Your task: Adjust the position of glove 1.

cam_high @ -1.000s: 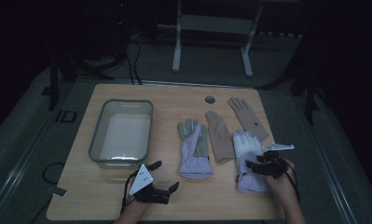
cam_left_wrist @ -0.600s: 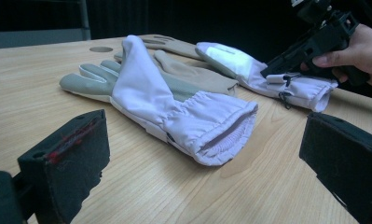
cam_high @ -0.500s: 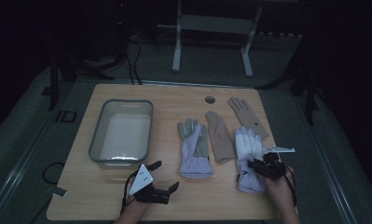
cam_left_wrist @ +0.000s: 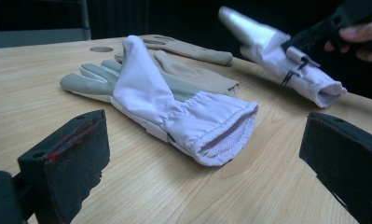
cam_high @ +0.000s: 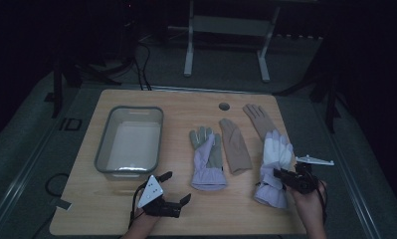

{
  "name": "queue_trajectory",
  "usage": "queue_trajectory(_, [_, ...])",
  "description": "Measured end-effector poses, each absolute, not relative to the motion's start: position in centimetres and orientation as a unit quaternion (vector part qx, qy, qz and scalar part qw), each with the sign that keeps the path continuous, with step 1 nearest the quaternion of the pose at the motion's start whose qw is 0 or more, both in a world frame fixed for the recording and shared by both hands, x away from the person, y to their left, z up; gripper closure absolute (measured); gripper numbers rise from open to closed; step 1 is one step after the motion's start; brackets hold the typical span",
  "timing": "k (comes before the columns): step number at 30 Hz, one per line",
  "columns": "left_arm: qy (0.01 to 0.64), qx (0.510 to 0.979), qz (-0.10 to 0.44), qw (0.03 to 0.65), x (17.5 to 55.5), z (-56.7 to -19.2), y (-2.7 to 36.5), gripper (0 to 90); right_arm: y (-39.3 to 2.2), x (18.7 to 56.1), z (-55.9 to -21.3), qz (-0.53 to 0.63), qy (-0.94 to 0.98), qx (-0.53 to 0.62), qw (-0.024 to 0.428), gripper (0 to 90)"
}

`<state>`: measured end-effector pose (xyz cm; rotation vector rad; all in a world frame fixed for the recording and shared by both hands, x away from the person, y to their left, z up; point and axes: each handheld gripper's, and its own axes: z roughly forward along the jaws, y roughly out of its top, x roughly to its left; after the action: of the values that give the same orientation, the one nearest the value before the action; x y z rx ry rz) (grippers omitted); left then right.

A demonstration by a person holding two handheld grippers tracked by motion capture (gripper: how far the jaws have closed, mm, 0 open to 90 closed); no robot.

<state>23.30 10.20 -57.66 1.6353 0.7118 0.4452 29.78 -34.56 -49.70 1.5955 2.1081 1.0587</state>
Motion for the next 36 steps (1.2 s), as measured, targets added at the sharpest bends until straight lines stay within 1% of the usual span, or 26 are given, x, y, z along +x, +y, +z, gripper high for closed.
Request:
queue_trajectory(7, [0.308,0.706,0.195,0.608,23.2,-57.7,10.2,1.9,-33.4,29.4,-45.9,0.388,0.736,0.528,0.172,77.7])
queue_trajectory(12, [0.309,0.705,0.194,0.608,23.2,-57.7,10.2,1.9,-32.3,29.7,-44.1,0.395,0.74,0.513,0.184,77.3])
queue_trajectory(14, [0.309,0.705,0.194,0.608,23.2,-57.7,10.2,1.9,-31.8,30.0,-43.7,0.402,0.742,0.507,0.175,77.3])
queue_trajectory(18, [0.307,0.706,0.195,0.608,23.2,-57.7,10.2,1.9,-30.5,30.5,-42.9,0.408,0.749,0.492,0.176,77.3])
queue_trajectory(21, [0.307,0.705,0.195,0.608,23.2,-57.7,10.2,1.9,-29.2,31.1,-42.5,0.41,0.757,0.479,0.17,77.1])
queue_trajectory(31, [0.306,0.706,0.196,0.608,23.2,-57.7,10.2,1.9,-24.1,32.9,-41.4,0.417,0.783,0.436,0.152,76.9])
queue_trajectory(36, [0.305,0.706,0.196,0.608,23.2,-57.7,10.2,1.9,-21.3,33.8,-41.3,0.421,0.794,0.419,0.134,76.9])
